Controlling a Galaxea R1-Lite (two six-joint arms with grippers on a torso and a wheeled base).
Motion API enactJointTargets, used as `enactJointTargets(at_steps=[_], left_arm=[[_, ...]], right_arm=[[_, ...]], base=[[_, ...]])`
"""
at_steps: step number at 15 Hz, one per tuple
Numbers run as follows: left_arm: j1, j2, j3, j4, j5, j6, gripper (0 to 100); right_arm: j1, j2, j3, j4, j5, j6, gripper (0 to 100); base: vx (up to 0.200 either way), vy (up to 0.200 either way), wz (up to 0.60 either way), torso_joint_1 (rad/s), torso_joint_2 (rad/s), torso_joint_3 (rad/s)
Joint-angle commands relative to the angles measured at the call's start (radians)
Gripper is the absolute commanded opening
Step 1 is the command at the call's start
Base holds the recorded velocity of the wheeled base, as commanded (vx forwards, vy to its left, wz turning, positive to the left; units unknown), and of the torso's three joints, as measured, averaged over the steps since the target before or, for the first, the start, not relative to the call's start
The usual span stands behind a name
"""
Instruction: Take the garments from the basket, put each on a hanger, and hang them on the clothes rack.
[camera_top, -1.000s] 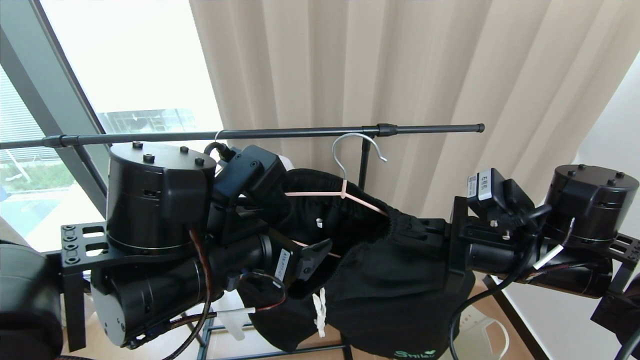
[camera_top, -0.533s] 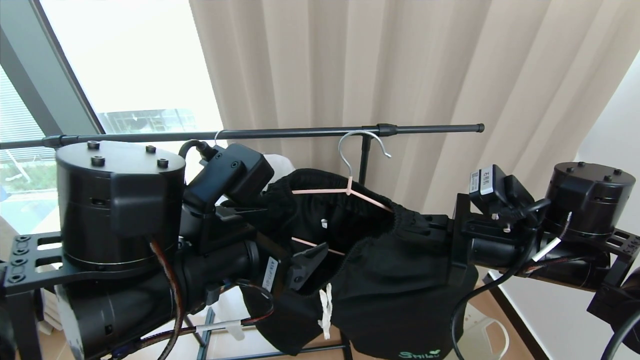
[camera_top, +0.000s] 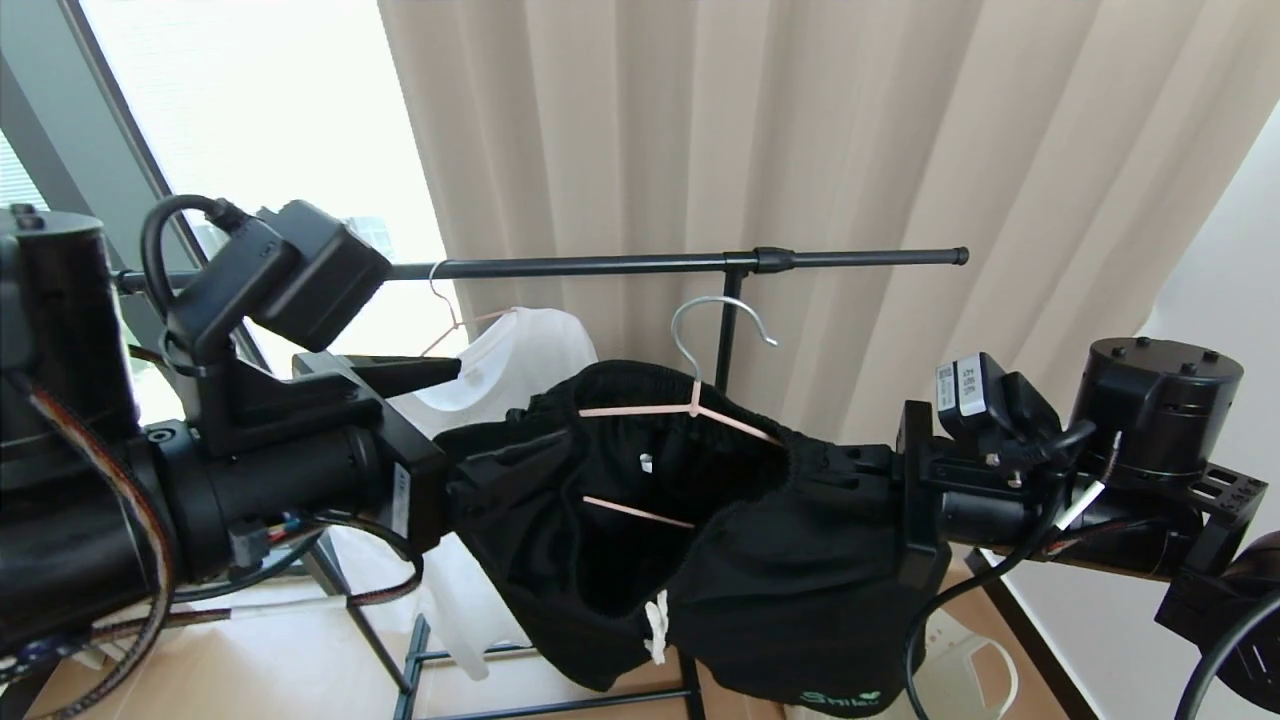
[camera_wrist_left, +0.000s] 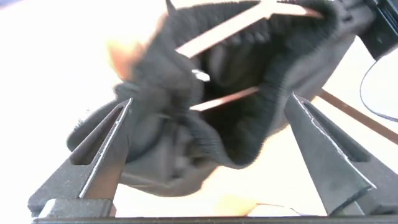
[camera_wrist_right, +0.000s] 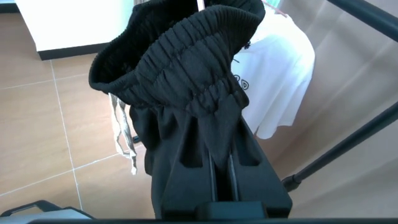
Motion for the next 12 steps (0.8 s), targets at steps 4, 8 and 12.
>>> enactJointTargets(at_steps=[4,8,12], left_arm=[[0.253,-0.032,-0.153,0.283,-0.551,0.161,100],[0.362,0.026,-0.199,0.461,-0.727,0.534,100],[0.332,0.125,-0.167,0.462,-0.722,0.75,100]], right_arm=[[-0.004,0.0,0.038,0.0,0.056,-0.08,0],[-0.009,-0.005,0.044,-0.001,0.059,-0.095,0],[-0.007,-0.008,0.055,0.0,0.067,-0.108,0]], base=[[0.0,0.0,0.0,0.0,0.0,0.0],[0.0,0.0,0.0,0.0,0.0,0.0],[0.0,0.0,0.0,0.0,0.0,0.0]])
